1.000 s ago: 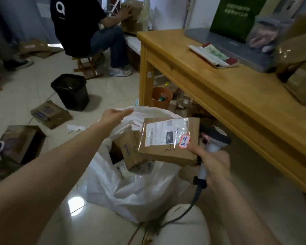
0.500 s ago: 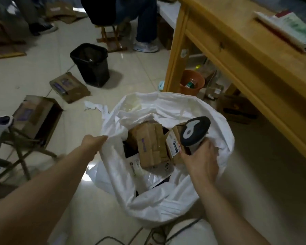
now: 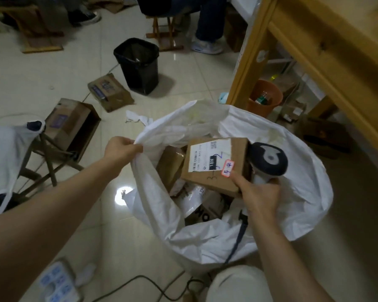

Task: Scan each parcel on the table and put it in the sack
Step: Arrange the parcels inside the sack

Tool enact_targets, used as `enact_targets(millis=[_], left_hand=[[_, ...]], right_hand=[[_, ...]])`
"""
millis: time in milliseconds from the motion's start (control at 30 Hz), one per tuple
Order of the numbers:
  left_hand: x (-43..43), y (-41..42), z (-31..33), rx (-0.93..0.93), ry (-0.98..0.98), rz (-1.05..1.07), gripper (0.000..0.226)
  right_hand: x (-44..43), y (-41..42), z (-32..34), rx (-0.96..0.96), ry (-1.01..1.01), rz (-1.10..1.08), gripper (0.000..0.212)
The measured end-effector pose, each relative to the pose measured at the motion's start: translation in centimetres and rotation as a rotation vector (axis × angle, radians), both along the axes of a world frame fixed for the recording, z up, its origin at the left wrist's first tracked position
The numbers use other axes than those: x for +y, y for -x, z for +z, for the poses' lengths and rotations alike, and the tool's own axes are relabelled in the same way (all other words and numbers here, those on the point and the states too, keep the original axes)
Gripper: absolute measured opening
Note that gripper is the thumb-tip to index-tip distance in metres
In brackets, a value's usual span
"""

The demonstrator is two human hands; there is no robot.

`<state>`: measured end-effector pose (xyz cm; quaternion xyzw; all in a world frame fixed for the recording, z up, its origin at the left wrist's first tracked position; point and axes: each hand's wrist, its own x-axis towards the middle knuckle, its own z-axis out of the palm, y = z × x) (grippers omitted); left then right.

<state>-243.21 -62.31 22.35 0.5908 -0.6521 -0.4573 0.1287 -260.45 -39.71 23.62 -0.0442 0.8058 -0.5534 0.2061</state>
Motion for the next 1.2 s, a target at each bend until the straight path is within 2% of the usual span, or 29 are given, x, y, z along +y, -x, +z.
enact_targets(millis=[67, 167, 300, 433, 533, 600, 667, 833, 933, 1033, 1200], left_hand=[[0.4, 0.6, 0.1, 0.004, 0.006, -0.028, 0.009], [1.0, 1.9, 0.2, 0.023, 0.028, -0.066, 0.011], [1.6, 2.8, -0.5, -0.047, 0.114, -0.138, 0.014], [0.6, 2.1, -1.4, -0.117, 0.146, -0.101, 0.023], [-0.4, 2.2, -1.9, -0.197, 0.125, -0.129, 0.036], [-1.0, 3.1, -2.1, -0.31, 0.147, -0.168, 0.036], [-1.2, 4.1, -2.0, -0.369, 0.159, -0.186, 0.038], [-0.9, 5.7, -1.4, -0.311, 0.265, -0.242, 0.015], [-0.3, 5.8, -0.7, -0.281, 0.246, -0.265, 0.013], [-0.1, 4.9, -1.0, -0.267, 0.207, -0.233, 0.011], [-0.1, 4.5, -2.5, -0.204, 0.157, -0.148, 0.015]], right_hand=[[0.3, -0.2, -0.2, 0.043, 0.003, 0.018, 0.063], [-1.8, -2.1, -2.0, 0.113, -0.09, 0.168, 0.066], [-6.0, -4.3, -5.8, 0.348, -0.172, 0.287, 0.068], [-9.1, -0.9, -6.4, 0.116, -0.195, 0.294, 0.069], [-7.9, 2.1, -4.3, 0.026, -0.087, 0.107, 0.068], [-6.1, 3.1, -3.1, 0.15, -0.142, 0.065, 0.068], [-5.1, 3.5, -2.8, 0.316, -0.277, 0.121, 0.07], [-8.4, 3.4, -5.2, 0.461, -0.395, 0.328, 0.071], [-10.7, 3.3, -8.0, 0.558, -0.605, 0.534, 0.069], [-11.3, 4.1, -11.4, 0.531, -0.711, 0.599, 0.065], [-10.3, 6.8, -11.6, 0.272, -0.543, 0.306, 0.064]])
